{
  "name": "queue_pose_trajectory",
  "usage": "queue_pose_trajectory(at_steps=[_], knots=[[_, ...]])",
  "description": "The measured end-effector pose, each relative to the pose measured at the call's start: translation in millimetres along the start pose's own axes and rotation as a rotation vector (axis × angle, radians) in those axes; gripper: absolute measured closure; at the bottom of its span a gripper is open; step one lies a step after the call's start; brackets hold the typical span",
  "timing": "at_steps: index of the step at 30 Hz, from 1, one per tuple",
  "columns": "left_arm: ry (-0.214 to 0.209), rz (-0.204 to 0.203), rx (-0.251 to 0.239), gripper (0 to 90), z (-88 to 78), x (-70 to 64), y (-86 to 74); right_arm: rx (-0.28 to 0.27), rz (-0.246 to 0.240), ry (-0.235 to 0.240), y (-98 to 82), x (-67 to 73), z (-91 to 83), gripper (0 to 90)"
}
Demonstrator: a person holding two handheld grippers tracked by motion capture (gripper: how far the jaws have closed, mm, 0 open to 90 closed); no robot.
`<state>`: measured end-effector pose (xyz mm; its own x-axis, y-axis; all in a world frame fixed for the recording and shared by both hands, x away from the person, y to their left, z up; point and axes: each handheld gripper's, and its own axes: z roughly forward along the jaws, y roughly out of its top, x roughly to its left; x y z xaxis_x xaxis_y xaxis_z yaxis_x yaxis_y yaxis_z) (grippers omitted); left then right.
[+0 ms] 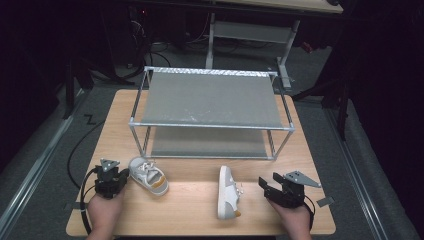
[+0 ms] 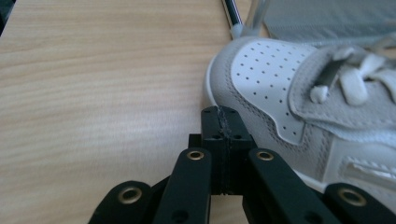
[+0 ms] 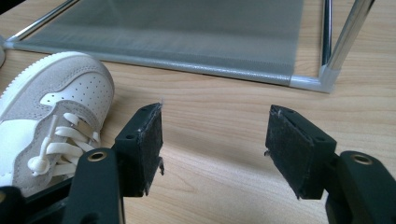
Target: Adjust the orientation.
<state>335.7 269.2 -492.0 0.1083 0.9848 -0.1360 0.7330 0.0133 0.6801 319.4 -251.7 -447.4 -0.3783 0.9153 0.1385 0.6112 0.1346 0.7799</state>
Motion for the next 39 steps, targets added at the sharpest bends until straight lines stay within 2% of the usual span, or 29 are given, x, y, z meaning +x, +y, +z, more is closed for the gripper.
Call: queue_pose_trajectory(at_steps=[3, 5, 10, 12, 15, 18, 19, 20, 21, 23, 24, 26, 28, 29, 32, 39], knots=[[0.016, -0.001, -0.012, 89.6, 4.7, 1.4, 3.9, 0.008, 0.001, -0.001, -0.8, 0.0, 0.1, 37.1], [-0.003, -0.032, -0.034, 89.6, 10.5, 8.3, 7.0, 0.014, 0.004, -0.004, -2.1, -0.8, -0.3, 38.1], [-0.016, -0.027, -0.038, 89.0, 14.1, 13.0, 10.5, 0.019, 0.01, -0.006, -3.4, -4.3, 0.2, 39.5], [-0.015, 0.003, -0.04, 89.7, 14.0, 12.3, 10.0, 0.022, 0.014, -0.004, -3.9, -4.7, 0.5, 39.9], [-0.03, 0.001, -0.038, 89.7, 13.4, 11.6, 9.3, 0.024, 0.014, -0.002, -4.6, -4.2, 0.7, 40.6], [-0.047, 0.02, -0.039, 89.8, 13.6, 6.9, 8.5, 0.027, 0.009, 0.003, -4.6, -3.0, 1.1, 40.7], [-0.058, 0.028, -0.037, 89.8, 14.0, 3.4, 8.5, 0.027, 0.009, 0.003, -4.6, -3.0, 1.1, 40.8], [-0.083, 0.05, -0.032, 89.7, 14.7, -5.8, 8.3, 0.026, 0.008, 0.004, -4.6, -2.8, 1.3, 41.2], [-0.083, 0.05, -0.032, 89.7, 14.7, -5.8, 8.3, 0.026, 0.008, 0.004, -4.6, -2.8, 1.3, 41.2], [-0.111, 0.086, -0.028, 89.7, 15.3, -18.9, 7.4, 0.026, 0.009, 0.008, -4.5, -3.1, 1.1, 41.8], [-0.137, 0.112, -0.022, 89.7, 15.4, -29.8, 6.7, 0.025, 0.013, 0.01, -4.3, -3.4, 0.7, 42.3], [-0.158, 0.15, -0.018, 89.7, 15.7, -42.2, 6.1, 0.021, 0.011, 0.011, -4.1, -4.0, 0.4, 42.7], [-0.171, 0.17, -0.021, 89.7, 15.9, -53.2, 4.6, 0.017, 0.011, 0.014, -3.8, -4.3, -0.2, 42.9], [-0.171, 0.17, -0.021, 89.7, 15.9, -53.2, 4.6, 0.016, 0.012, 0.016, -3.7, -4.3, -0.6, 42.9], [-0.187, 0.194, -0.011, 89.7, 15.6, -65.8, 0.8, 0.015, 0.013, 0.02, -4.5, -4.0, -0.7, 42.9], [-0.228, 0.204, -0.006, 89.7, 15.8, -73.3, -0.8, 0.039, 0.031, -0.005, -6.8, -3.6, 6.5, 42.7]])
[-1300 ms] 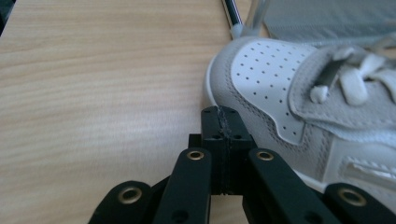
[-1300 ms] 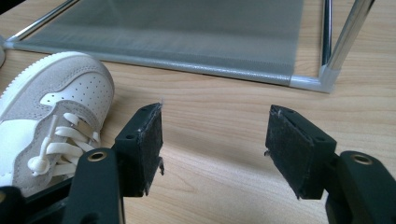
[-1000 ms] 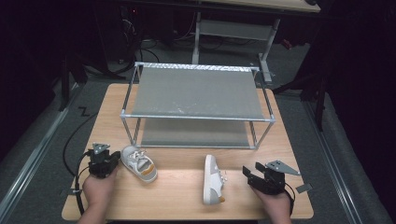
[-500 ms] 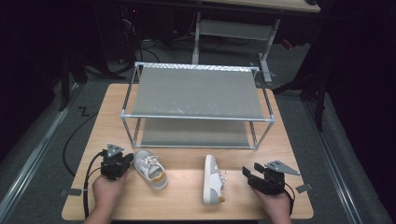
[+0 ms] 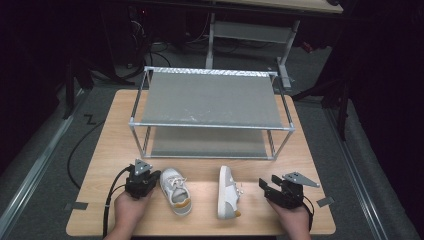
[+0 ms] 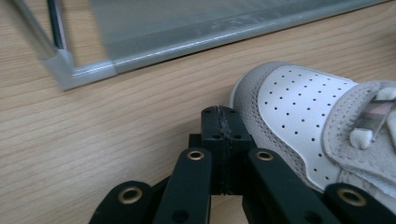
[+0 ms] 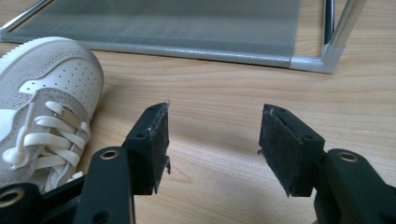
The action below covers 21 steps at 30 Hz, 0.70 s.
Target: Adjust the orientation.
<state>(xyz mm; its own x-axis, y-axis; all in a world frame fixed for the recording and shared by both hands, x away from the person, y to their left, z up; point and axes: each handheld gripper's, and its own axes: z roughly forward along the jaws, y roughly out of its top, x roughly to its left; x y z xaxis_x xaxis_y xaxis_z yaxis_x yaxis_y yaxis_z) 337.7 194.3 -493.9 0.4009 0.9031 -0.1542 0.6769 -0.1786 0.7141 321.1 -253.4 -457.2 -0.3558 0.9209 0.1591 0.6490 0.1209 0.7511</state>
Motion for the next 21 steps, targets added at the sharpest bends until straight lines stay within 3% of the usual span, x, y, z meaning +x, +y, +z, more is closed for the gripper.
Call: queue_pose_trajectory(at_steps=[3, 10, 14, 18, 19, 21], knots=[[-0.031, 0.016, 0.004, 89.7, 2.1, -6.5, 1.0, 0.004, -0.009, -0.011, -0.6, 4.0, 1.4, 42.8], [-0.043, 0.034, 0.006, 89.7, 4.9, -11.6, 3.5, 0.002, -0.009, -0.017, -1.3, 4.5, 3.0, 43.0], [-0.065, 0.038, 0.008, 89.7, 7.1, -12.8, 5.0, 0.005, -0.044, -0.028, -3.3, 6.1, 2.0, 43.4], [-0.059, 0.039, 0.01, 89.5, 6.8, -13.7, 4.6, -0.004, -0.042, -0.022, -1.9, 6.2, 1.2, 43.2], [-0.039, 0.043, 0.011, 89.5, 5.7, -14.2, 4.2, -0.008, -0.042, -0.019, -1.4, 6.4, 0.7, 43.3], [-0.035, 0.038, 0.003, 89.2, 3.8, -13.8, 4.0, -0.008, -0.046, 0.007, -0.7, 7.5, -1.0, 45.9]])
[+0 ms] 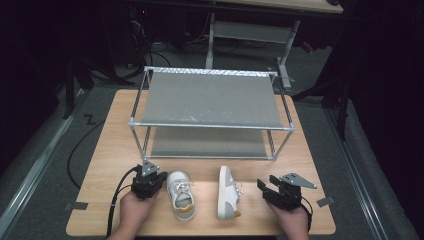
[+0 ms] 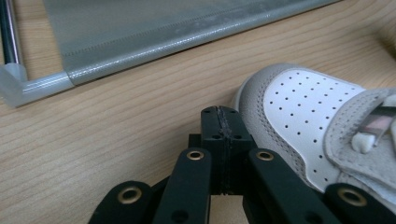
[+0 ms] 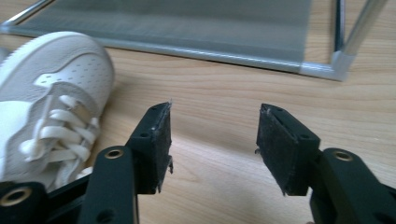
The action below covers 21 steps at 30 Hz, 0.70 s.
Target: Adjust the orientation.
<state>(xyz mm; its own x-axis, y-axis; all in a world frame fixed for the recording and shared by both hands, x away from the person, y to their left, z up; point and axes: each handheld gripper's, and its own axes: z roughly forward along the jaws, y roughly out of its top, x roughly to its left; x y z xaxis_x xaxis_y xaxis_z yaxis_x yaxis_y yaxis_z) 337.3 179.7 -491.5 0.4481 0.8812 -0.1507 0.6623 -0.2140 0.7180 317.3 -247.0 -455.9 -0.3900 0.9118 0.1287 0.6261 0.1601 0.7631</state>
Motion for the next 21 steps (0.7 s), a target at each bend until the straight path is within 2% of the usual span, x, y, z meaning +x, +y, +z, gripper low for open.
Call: queue_pose_trajectory(at_steps=[3, 4, 6, 7, 8, 9, 10, 11, 12, 13, 15, 16, 17, 18, 19, 20, 21], knots=[[-0.001, -0.015, -0.006, 88.5, -2.3, 1.2, -1.1, 0.003, -0.003, 0.012, -0.1, 1.3, -0.4, 48.3], [0.0, -0.014, -0.003, 87.7, -3.1, 1.4, -1.9, 0.004, -0.012, 0.042, -0.5, 2.7, 0.1, 53.8], [0.0, -0.011, 0.001, 87.2, -3.7, 0.8, -3.2, 0.006, -0.018, 0.052, -0.6, 4.0, 0.4, 56.5], [0.005, -0.009, 0.001, 86.9, -4.2, 0.7, -3.6, 0.009, -0.031, 0.071, -0.7, 6.3, 1.2, 63.5], [0.013, -0.008, 0.004, 86.9, -4.8, 0.1, -4.3, 0.009, -0.031, 0.071, -0.7, 6.3, 1.2, 63.5], [0.031, -0.008, 0.02, 86.9, -5.2, -0.4, -4.7, 0.018, -0.034, 0.091, -0.9, 8.0, 1.8, 66.7], [0.047, -0.011, 0.031, 87.4, -5.9, -0.8, -5.2, 0.022, -0.024, 0.121, -2.5, 10.4, 3.0, 74.6], [0.063, -0.012, 0.037, 87.4, -7.5, -1.0, -5.8, 0.022, -0.024, 0.121, -2.5, 10.4, 3.0, 74.6], [0.072, -0.026, 0.038, 87.7, -12.6, -1.1, -6.1, 0.025, -0.024, 0.128, -3.1, 11.7, 3.6, 78.3], [0.068, -0.037, 0.033, 87.7, -17.1, -1.4, -5.7, 0.028, -0.033, 0.136, -3.8, 14.5, 3.9, 84.6], [0.067, -0.028, 0.011, 87.7, -33.4, -3.6, -4.5, 0.007, -0.068, 0.152, -2.8, 22.0, 2.5, 89.9], [0.062, -0.026, -0.019, 87.7, -45.5, -5.7, -7.1, -0.001, -0.075, 0.152, -2.0, 24.1, 1.8, 90.0], [0.055, -0.03, -0.034, 87.6, -50.7, -5.6, -10.2, -0.012, -0.09, 0.15, -1.0, 27.1, 1.1, 90.0], [0.055, -0.03, -0.034, 87.7, -50.7, -5.6, -10.2, -0.022, -0.108, 0.149, -0.1, 30.1, 0.9, 90.0], [0.042, -0.045, -0.044, 87.7, -53.6, -4.8, -13.1, -0.022, -0.108, 0.149, -0.1, 30.1, 0.9, 90.0], [0.033, -0.067, -0.06, 88.1, -56.0, -0.8, -12.5, -0.032, -0.125, 0.153, 0.9, 37.1, 1.6, 90.0], [0.033, -0.067, -0.06, 88.1, -56.0, -0.8, -12.5, -0.032, -0.125, 0.153, 0.9, 37.1, 1.6, 90.0]])
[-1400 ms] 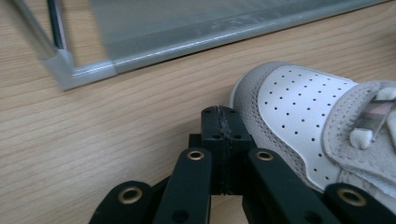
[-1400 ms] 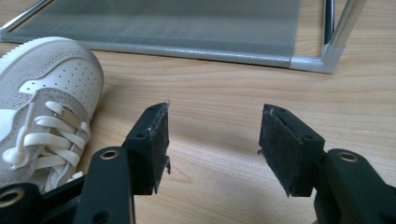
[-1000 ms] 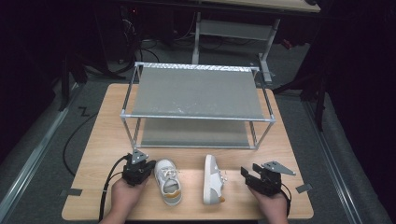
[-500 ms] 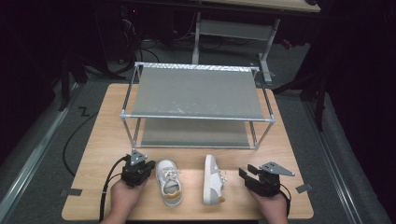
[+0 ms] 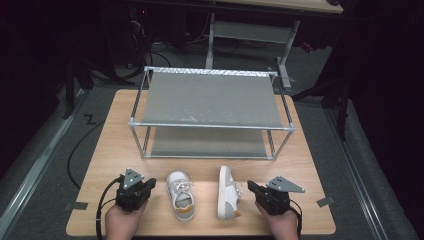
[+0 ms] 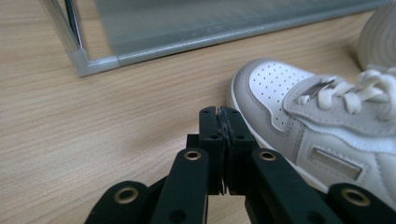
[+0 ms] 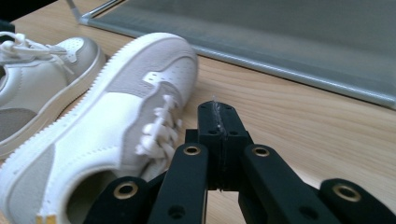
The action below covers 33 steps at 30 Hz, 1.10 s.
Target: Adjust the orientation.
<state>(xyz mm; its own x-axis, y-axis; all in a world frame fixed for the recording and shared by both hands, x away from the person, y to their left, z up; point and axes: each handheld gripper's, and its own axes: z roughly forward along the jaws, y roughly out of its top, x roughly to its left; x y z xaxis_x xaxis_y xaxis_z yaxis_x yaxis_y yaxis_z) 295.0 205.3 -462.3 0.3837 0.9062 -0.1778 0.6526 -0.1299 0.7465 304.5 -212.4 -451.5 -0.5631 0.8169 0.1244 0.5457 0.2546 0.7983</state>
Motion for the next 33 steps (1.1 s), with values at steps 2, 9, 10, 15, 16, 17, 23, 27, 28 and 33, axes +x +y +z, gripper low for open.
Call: queue_pose_trajectory(at_steps=[2, 9, 10, 15, 16, 17, 23, 27, 28, 33], knots=[[0.022, 0.022, -0.009, 88.1, 2.4, 3.7, 1.4, 0.015, -0.026, 0.01, 1.8, 9.0, 7.0, 90.0], [-0.014, 0.041, 0.014, 87.4, 9.7, 4.1, 0.0, -0.008, -0.099, 0.077, 8.3, 39.4, 22.6, 89.9], [-0.014, 0.041, 0.014, 87.3, 9.7, 4.1, 0.0, -0.008, -0.099, 0.077, 8.3, 39.4, 22.6, 89.9], [-0.016, 0.071, 0.056, 87.3, 14.7, -4.5, -6.5, -0.056, -0.115, 0.078, 14.8, 43.0, 17.4, 89.9], [-0.016, 0.071, 0.056, 87.2, 14.7, -4.5, -6.5, -0.056, -0.115, 0.078, 14.8, 43.0, 17.4, 89.9], [-0.016, 0.075, 0.067, 87.2, 15.9, -6.6, -7.5, -0.055, -0.103, 0.072, 14.4, 39.6, 16.8, 89.9], [-0.056, 0.111, 0.133, 88.5, 28.1, -24.0, -12.6, -0.011, -0.088, 0.026, 6.3, 23.2, 19.0, 89.7], [-0.063, 0.121, 0.125, 89.6, 31.2, -31.2, -12.0, 0.001, -0.067, 0.011, 2.3, 15.0, 16.0, 89.6], [-0.07, 0.114, 0.121, 89.6, 33.3, -33.4, -11.3, 0.002, -0.066, 0.01, 2.0, 14.9, 15.7, 89.5], [-0.076, 0.107, 0.114, 89.6, 39.4, -38.9, -8.0, 0.002, -0.066, -0.001, 1.6, 15.0, 13.2, 89.5]])
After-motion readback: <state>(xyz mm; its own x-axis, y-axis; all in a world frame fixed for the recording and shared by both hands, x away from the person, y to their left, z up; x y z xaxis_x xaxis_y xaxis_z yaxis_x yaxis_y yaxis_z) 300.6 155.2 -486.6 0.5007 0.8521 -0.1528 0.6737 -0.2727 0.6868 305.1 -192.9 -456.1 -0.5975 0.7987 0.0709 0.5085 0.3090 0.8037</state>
